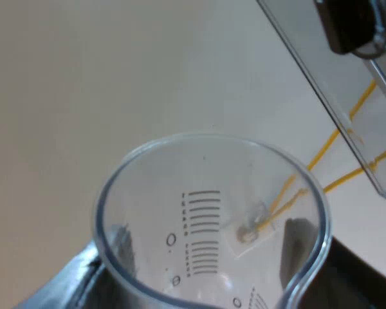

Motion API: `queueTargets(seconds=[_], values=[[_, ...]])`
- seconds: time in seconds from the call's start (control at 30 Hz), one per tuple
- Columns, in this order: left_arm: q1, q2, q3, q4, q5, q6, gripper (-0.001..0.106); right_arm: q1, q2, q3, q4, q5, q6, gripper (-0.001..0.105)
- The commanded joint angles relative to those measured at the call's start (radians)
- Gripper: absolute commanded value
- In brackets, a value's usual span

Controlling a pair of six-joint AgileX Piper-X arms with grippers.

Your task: Pour the beans into the coffee machine

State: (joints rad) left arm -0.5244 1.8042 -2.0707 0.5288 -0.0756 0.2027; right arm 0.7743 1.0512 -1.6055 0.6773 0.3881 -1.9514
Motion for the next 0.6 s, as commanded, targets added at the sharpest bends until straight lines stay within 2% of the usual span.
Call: queueTargets(seconds=[0.03, 0.07, 0.13, 0.27, 0.3, 0.37, 0.4, 0.47, 0.5, 0.53, 0.6], values=[[-0.004, -0.008, -0.006, -0.02, -0.021, -0.094, 0.034, -0.004, -0.006, -0.013, -0.004, -0.004, -0.012, 0.062], [-0.004, -0.008, -0.006, -0.02, -0.044, -0.144, 0.034, -0.004, -0.006, -0.013, -0.005, -0.004, -0.012, 0.062], [-0.004, -0.008, -0.006, -0.02, -0.075, -0.192, 0.034, -0.004, -0.006, -0.013, -0.005, -0.004, -0.012, 0.062], [-0.004, -0.008, -0.006, -0.02, -0.173, -0.342, 0.034, -0.004, -0.006, -0.013, -0.005, -0.004, -0.012, 0.062], [-0.004, -0.008, -0.006, -0.02, -0.199, -0.398, 0.034, -0.004, -0.006, -0.013, -0.005, -0.004, -0.012, 0.062], [-0.004, -0.008, -0.006, -0.02, -0.22, -0.455, 0.034, -0.004, -0.006, -0.013, -0.001, -0.004, -0.012, 0.062], [-0.004, -0.008, -0.006, -0.02, -0.253, -0.531, 0.034, -0.004, -0.006, -0.013, 0.0, -0.004, -0.012, 0.062], [-0.004, -0.008, -0.006, -0.02, -0.298, -0.641, 0.034, -0.004, -0.006, -0.013, 0.0, -0.005, -0.012, 0.062], [-0.004, -0.008, -0.006, -0.02, -0.337, -0.728, 0.034, -0.004, -0.006, -0.013, 0.0, -0.007, -0.012, 0.062], [-0.004, -0.008, -0.006, -0.02, -0.349, -0.762, 0.034, -0.004, -0.006, -0.013, 0.0, -0.007, -0.012, 0.062], [-0.004, -0.008, -0.006, -0.02, -0.437, -0.862, 0.034, -0.004, -0.006, -0.013, 0.0, -0.006, -0.012, 0.062]])
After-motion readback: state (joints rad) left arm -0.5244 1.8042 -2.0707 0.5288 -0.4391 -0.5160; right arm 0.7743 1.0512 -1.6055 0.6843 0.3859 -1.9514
